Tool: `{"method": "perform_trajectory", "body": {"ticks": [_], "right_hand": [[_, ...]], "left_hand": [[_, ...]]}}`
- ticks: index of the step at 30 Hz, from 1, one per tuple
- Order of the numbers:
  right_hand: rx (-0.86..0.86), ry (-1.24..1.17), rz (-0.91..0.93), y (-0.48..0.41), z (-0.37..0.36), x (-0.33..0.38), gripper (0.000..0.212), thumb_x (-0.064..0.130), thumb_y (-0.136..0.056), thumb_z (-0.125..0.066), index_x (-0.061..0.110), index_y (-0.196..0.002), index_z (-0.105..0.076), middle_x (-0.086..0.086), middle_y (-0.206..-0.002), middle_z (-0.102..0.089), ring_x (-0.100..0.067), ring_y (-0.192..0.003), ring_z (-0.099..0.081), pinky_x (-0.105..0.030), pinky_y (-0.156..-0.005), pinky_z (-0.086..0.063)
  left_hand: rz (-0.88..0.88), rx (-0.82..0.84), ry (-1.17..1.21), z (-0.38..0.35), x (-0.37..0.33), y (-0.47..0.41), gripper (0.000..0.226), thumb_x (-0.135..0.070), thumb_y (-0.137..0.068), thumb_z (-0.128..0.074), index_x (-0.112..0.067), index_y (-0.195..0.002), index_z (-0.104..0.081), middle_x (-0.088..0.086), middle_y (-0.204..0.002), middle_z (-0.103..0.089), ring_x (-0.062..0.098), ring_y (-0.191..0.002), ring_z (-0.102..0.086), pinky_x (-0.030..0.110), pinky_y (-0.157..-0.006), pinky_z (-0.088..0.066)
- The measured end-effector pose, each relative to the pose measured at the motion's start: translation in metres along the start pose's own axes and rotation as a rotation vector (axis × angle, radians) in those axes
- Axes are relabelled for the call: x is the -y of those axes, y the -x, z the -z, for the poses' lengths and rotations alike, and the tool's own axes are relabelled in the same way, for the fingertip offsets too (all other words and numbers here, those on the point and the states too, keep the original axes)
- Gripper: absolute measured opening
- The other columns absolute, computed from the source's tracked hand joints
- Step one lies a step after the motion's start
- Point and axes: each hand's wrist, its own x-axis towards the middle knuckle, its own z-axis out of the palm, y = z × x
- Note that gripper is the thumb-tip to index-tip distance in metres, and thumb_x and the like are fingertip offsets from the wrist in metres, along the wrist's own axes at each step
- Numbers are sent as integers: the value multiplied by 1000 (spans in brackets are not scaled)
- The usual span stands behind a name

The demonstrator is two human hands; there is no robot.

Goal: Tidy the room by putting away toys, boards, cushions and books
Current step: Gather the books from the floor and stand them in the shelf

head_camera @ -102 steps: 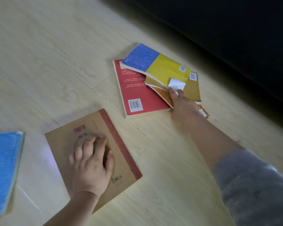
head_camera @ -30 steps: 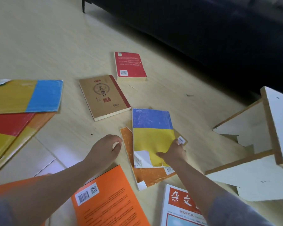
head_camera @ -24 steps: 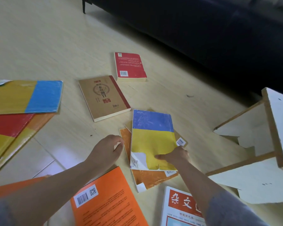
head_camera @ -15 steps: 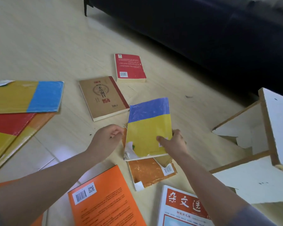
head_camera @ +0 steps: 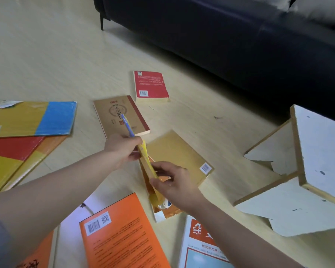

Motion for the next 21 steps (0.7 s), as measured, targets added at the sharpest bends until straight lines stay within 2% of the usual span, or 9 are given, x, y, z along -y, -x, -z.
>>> {"method": "perform_trajectory", "body": {"ticks": [2,5,7,9,10,12,15,18,21], "right_hand": [[37,-75,-66,1,5,-1,22,25,-95,-56,25,-112,-70,16,-108,-68,1,-100,-62,-21,-89,-51],[-129,-165,-211,-7,18,-11,26,33,-97,-52,27,-116,-67,11,-116,-66,-9,-109,-59,-27,-96,-46],[-185,-281,-348,-10,26,-16,47,46,-89,-60,24,-131,-55,7,-132,-55,-12,-124,-50,-27,-101,-38],[-68,-599,-478,-11,24,-24,74,65,-69,-67,25,-130,-55,0,-136,-54,-20,-127,-49,-37,-107,-38],[19,-757,-520,-11,21,-28,75,70,-64,-67,25,-124,-59,-4,-131,-60,-25,-121,-56,-42,-105,-43],[125,-926,-571,-8,15,-26,62,69,-71,-60,23,-113,-65,-9,-114,-70,-27,-99,-68,-42,-88,-54],[218,-1010,-591,-7,14,-20,45,52,-81,-60,17,-109,-64,-9,-102,-73,-26,-82,-72,-36,-72,-59],[306,-822,-519,-12,8,-3,21,31,-96,-50,14,-100,-63,-3,-82,-75,-17,-65,-71,-24,-54,-56],[424,-519,-396,-17,-11,1,11,23,-99,-48,16,-100,-57,-1,-74,-71,-10,-46,-56,-15,-39,-38]], "left_hand": [[-15,1,-1,7,3,3,14,4,-83,-54,0,-91,-65,19,-93,-66,24,-64,-63,24,-47,-56],[-20,77,52,14,3,10,16,5,-84,-50,-2,-88,-64,15,-86,-66,22,-61,-63,23,-49,-56],[-23,152,135,16,0,18,15,2,-87,-50,-6,-82,-61,10,-79,-65,15,-55,-63,19,-48,-52],[-27,237,190,18,-3,23,14,-4,-88,-48,-8,-86,-62,7,-76,-63,13,-55,-60,16,-47,-49],[-21,277,213,19,-5,25,15,-7,-89,-47,-8,-89,-62,6,-76,-63,14,-57,-59,16,-48,-48],[-4,311,251,24,-7,27,19,-11,-89,-45,-10,-88,-64,5,-74,-64,16,-59,-59,17,-49,-48],[-17,162,212,45,-3,19,23,-12,-88,-47,-5,-97,-67,13,-86,-69,23,-66,-65,24,-57,-51],[-90,-39,123,80,11,13,16,-11,-77,-54,-3,-86,-64,22,-86,-62,29,-70,-57,30,-63,-40],[-107,-159,110,112,28,2,11,-6,-75,-53,-4,-81,-62,20,-81,-58,27,-73,-51,32,-63,-35]]}}
